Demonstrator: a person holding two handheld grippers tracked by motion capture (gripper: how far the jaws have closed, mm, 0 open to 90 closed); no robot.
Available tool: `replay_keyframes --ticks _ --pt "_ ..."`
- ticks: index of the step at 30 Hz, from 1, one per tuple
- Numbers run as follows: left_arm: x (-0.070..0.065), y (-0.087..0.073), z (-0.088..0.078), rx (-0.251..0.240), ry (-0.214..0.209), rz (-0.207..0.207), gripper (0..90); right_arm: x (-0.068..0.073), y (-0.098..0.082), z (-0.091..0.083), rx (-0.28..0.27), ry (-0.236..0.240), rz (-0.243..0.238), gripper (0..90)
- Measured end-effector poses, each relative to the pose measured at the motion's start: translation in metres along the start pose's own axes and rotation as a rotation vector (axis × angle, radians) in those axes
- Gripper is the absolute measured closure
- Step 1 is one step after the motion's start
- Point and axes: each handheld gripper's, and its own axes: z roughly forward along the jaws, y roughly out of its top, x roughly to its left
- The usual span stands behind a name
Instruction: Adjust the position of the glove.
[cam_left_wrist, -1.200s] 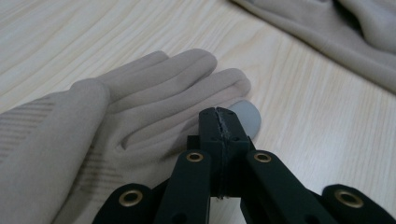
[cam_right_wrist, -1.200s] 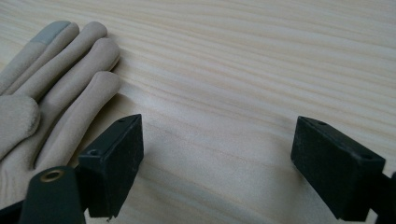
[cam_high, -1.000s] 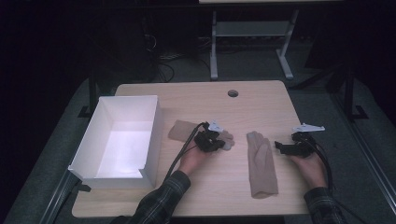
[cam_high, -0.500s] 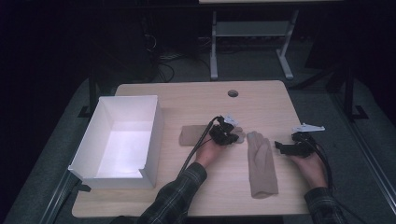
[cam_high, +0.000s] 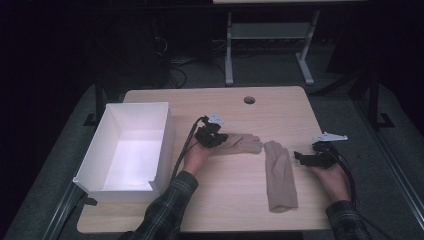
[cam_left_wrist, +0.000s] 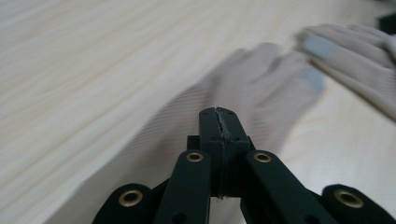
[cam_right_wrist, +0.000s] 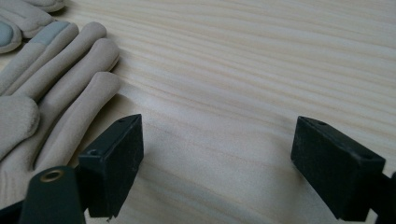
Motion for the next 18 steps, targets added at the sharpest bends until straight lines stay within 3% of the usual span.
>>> replay_keyframes --ticks 4,11,15,18 --pt "0.016 -0.003 -0.004 -0.016 0.060 -0.041 89.6 0.000 0.000 0.000 0.000 0.000 0.000 16.6" --pt "0.025 -0.010 0.009 0.049 0.123 -0.054 89.6 0.000 0.000 0.000 0.000 0.000 0.001 16.6" --pt "0.025 -0.017 0.015 0.115 0.131 -0.038 89.6 0.000 0.000 0.000 0.000 0.000 0.001 16.6" --pt "0.025 -0.019 0.013 0.102 0.126 -0.053 89.6 0.000 0.000 0.000 0.000 0.000 0.000 16.5"
